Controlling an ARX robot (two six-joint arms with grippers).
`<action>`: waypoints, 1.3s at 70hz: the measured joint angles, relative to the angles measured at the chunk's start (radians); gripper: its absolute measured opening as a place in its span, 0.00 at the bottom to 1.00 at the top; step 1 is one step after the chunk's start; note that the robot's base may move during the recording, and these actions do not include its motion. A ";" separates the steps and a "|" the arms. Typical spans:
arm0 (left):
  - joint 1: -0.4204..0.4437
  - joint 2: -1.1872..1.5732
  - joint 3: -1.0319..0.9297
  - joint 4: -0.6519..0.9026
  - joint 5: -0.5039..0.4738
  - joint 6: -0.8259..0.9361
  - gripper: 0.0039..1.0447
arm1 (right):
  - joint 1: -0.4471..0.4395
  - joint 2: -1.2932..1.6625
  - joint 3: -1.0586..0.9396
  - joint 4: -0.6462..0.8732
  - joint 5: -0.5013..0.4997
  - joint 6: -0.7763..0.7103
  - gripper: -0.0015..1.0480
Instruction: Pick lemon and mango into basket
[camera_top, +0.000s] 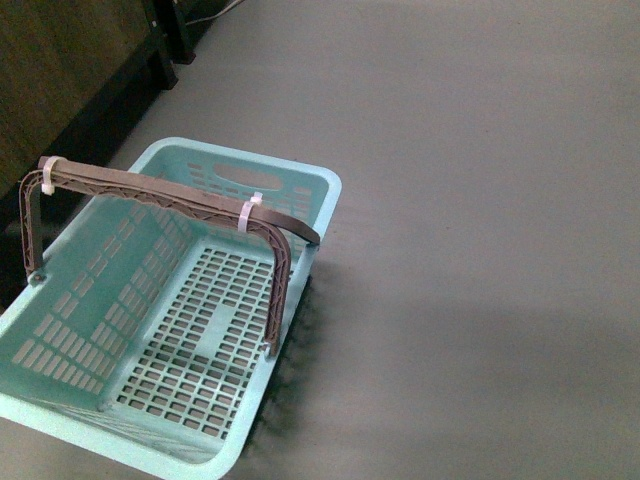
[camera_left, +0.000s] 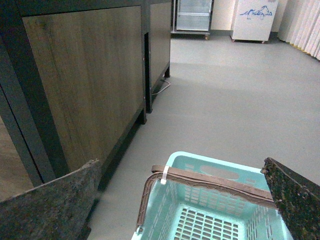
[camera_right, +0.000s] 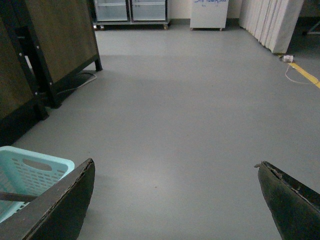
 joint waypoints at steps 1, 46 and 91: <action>0.000 0.000 0.000 0.000 0.000 0.000 0.94 | 0.000 0.000 0.000 0.000 0.000 0.000 0.92; 0.040 0.999 0.192 0.335 0.408 -0.742 0.94 | 0.000 0.000 0.000 0.000 -0.002 0.000 0.92; -0.155 2.015 0.679 0.711 0.124 -1.287 0.94 | 0.000 0.000 0.000 0.000 -0.002 0.000 0.92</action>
